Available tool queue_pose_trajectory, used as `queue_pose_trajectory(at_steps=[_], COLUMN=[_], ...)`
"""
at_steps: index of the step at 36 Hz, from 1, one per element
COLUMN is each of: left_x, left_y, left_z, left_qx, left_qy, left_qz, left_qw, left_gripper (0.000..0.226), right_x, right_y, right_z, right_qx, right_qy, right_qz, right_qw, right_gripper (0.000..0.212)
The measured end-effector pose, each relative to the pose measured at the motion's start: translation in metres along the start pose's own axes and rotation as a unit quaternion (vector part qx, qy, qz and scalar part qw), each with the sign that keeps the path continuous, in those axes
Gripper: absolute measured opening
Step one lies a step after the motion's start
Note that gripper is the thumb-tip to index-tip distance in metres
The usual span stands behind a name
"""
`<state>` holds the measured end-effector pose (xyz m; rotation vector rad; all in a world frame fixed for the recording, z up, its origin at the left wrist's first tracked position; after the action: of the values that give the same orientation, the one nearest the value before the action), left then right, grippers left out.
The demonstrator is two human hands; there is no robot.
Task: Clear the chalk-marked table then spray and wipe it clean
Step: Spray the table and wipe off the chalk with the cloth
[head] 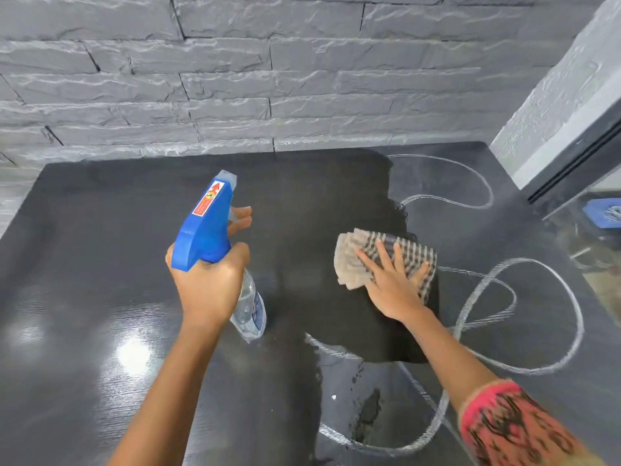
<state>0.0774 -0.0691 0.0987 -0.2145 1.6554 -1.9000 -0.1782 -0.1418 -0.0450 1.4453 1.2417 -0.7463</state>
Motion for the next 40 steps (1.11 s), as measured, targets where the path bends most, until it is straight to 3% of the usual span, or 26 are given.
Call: queue_pose_trajectory(at_steps=[3,8,12,15,21,24,27,34,40], left_x=[0.0,-0.001,-0.005,-0.009,-0.024,-0.036,-0.046,-0.069,-0.078], left_y=[-0.004,-0.007,-0.011,-0.014,-0.022,-0.024,-0.024,-0.022,-0.02], left_z=[-0.001,-0.001,-0.003,-0.009,-0.04,-0.059,-0.078,-0.117,-0.135], left_qx=[0.007,0.006,0.002,-0.002,-0.003,0.001,-0.01,-0.035,-0.048], left_qy=[0.0,0.0,-0.005,-0.007,-0.016,-0.022,-0.029,-0.04,-0.043], left_qz=[-0.004,-0.005,-0.007,-0.01,-0.011,-0.004,0.007,0.033,0.041], left_qw=[1.0,1.0,1.0,1.0,1.0,1.0,1.0,0.998,0.997], left_gripper=[0.032,0.034,0.037,0.037,0.04,0.041,0.043,0.04,0.037], right_x=[0.012,0.041,0.062,0.066,0.027,0.02,0.029,0.069,0.082], right_y=[0.035,0.078,0.065,0.028,-0.034,-0.02,0.018,0.092,0.038], right_z=[0.01,-0.04,-0.106,-0.145,-0.125,-0.088,-0.069,-0.13,-0.21], right_qx=[-0.012,-0.152,-0.25,-0.266,-0.101,-0.036,-0.023,-0.245,-0.313], right_qy=[0.008,0.034,0.045,0.05,0.03,0.025,0.028,0.083,0.1], right_qz=[0.005,-0.039,-0.073,-0.103,-0.053,-0.025,-0.003,-0.074,-0.111], right_qw=[1.0,0.987,0.964,0.957,0.993,0.999,0.999,0.963,0.938], right_gripper=[0.055,0.06,0.073,0.082,0.066,0.05,0.055,0.054,0.063])
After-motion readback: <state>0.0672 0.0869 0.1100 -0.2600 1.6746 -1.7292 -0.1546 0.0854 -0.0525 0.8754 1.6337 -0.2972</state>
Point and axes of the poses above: each hand's wrist, its own z-axis towards the middle knuckle, its own x-axis out of the palm, y = z × x, the point moved 2 cm from there along z, towards the middle knuckle, and after that the axes turned 10 degrees about z, right-handed, at the moved point
